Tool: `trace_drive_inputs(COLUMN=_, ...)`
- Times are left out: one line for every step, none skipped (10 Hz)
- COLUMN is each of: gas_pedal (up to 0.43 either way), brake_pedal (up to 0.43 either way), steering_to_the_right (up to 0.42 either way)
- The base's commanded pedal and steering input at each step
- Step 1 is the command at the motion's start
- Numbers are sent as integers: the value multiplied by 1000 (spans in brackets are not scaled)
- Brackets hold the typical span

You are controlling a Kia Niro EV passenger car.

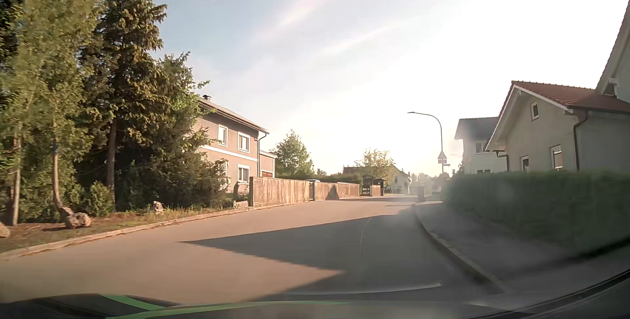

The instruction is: Follow the waypoints while adhering to traffic rules and regulations

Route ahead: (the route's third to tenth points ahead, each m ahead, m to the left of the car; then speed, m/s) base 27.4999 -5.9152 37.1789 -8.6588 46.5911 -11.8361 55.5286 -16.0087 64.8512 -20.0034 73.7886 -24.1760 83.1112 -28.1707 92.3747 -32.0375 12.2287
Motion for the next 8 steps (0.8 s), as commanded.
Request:
trace_drive_inputs(gas_pedal=150, brake_pedal=0, steering_to_the_right=52)
trace_drive_inputs(gas_pedal=150, brake_pedal=0, steering_to_the_right=53)
trace_drive_inputs(gas_pedal=150, brake_pedal=0, steering_to_the_right=53)
trace_drive_inputs(gas_pedal=150, brake_pedal=0, steering_to_the_right=53)
trace_drive_inputs(gas_pedal=150, brake_pedal=0, steering_to_the_right=53)
trace_drive_inputs(gas_pedal=150, brake_pedal=0, steering_to_the_right=52)
trace_drive_inputs(gas_pedal=150, brake_pedal=0, steering_to_the_right=52)
trace_drive_inputs(gas_pedal=150, brake_pedal=0, steering_to_the_right=52)
